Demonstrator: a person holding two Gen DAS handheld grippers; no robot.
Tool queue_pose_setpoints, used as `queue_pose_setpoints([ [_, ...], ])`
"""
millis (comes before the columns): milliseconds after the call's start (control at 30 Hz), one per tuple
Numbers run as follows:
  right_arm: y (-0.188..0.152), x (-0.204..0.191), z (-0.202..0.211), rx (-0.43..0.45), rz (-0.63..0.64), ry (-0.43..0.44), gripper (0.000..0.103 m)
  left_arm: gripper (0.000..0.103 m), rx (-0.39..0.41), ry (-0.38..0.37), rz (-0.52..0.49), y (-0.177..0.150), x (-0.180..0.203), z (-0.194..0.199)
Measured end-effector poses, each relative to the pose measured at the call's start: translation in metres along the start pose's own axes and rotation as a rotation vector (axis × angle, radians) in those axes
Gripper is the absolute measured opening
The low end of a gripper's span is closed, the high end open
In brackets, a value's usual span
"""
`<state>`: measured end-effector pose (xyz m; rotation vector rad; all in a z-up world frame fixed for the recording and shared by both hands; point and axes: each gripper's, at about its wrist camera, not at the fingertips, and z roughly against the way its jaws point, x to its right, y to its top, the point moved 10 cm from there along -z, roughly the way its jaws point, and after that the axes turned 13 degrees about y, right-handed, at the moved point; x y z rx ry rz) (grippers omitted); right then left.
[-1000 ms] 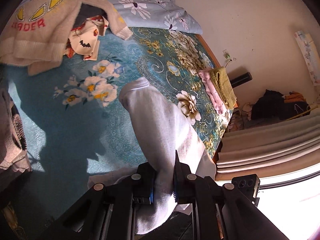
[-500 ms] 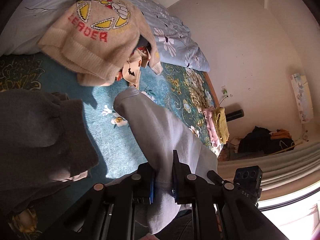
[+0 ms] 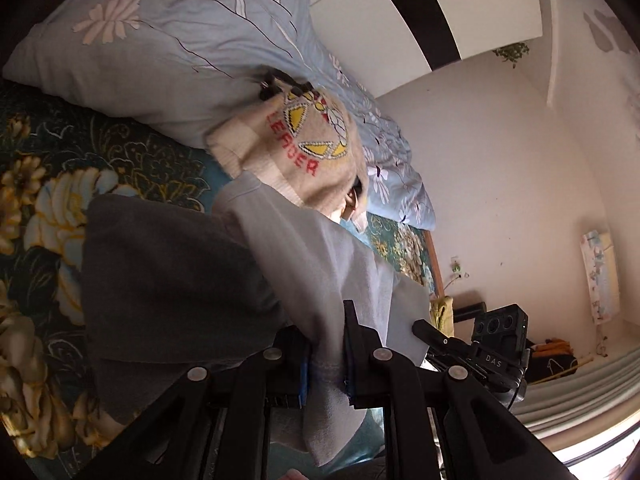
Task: Fold clothes
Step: 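Carry the folded shirt with both grippers onto the stack of folded clothes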
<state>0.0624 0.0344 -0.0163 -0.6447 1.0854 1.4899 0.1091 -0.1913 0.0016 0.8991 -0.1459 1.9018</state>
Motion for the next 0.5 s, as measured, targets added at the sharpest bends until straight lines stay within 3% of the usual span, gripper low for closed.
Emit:
queue_pose_setpoints([
  [167, 0.009, -0.001, -0.035, -0.057, 0.019, -0.041, 0.007, 0.015, 0.040, 0.034, 0.049, 0.010, -0.038, 0.008],
  [500, 0.028, 0.018, -0.089, -0.139, 0.034, -0.147, 0.007, 0.015, 0.031, 0.087, 0.173, 0.014, -0.089, -0.032],
])
